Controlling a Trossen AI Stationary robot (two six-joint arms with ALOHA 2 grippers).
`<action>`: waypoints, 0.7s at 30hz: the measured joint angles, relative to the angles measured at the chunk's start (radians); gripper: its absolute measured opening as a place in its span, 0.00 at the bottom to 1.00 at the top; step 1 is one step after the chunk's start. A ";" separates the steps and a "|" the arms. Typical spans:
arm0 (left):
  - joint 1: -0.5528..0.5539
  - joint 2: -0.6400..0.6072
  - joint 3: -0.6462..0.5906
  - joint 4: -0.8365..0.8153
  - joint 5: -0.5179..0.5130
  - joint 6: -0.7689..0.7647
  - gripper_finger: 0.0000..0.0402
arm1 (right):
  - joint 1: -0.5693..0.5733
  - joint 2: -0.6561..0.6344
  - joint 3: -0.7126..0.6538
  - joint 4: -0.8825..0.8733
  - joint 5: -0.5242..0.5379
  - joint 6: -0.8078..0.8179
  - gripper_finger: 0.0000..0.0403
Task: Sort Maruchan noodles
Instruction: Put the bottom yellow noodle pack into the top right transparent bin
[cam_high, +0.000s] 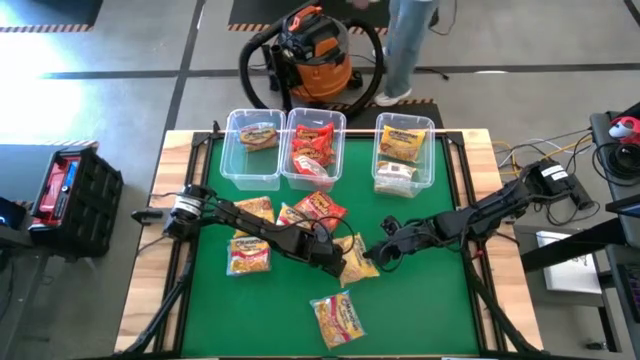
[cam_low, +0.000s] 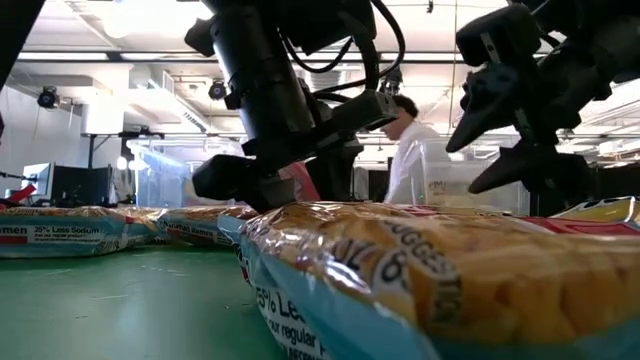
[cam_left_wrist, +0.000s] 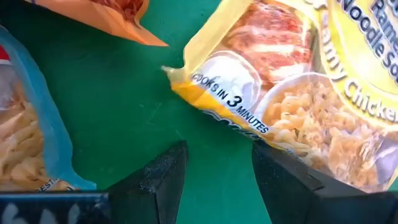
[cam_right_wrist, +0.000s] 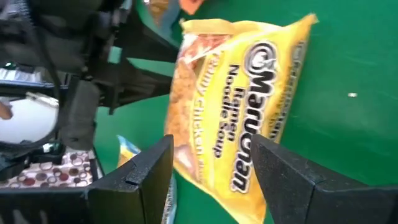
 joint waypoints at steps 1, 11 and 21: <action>0.001 0.000 0.000 0.000 0.000 0.005 0.42 | 0.000 0.002 -0.001 -0.005 0.006 0.006 0.50; 0.003 -0.079 -0.005 -0.052 -0.048 0.121 0.42 | -0.008 0.004 -0.003 -0.169 0.009 0.068 0.50; 0.002 -0.082 -0.003 0.043 -0.004 0.161 0.42 | -0.013 0.004 -0.007 -0.111 -0.015 0.042 0.50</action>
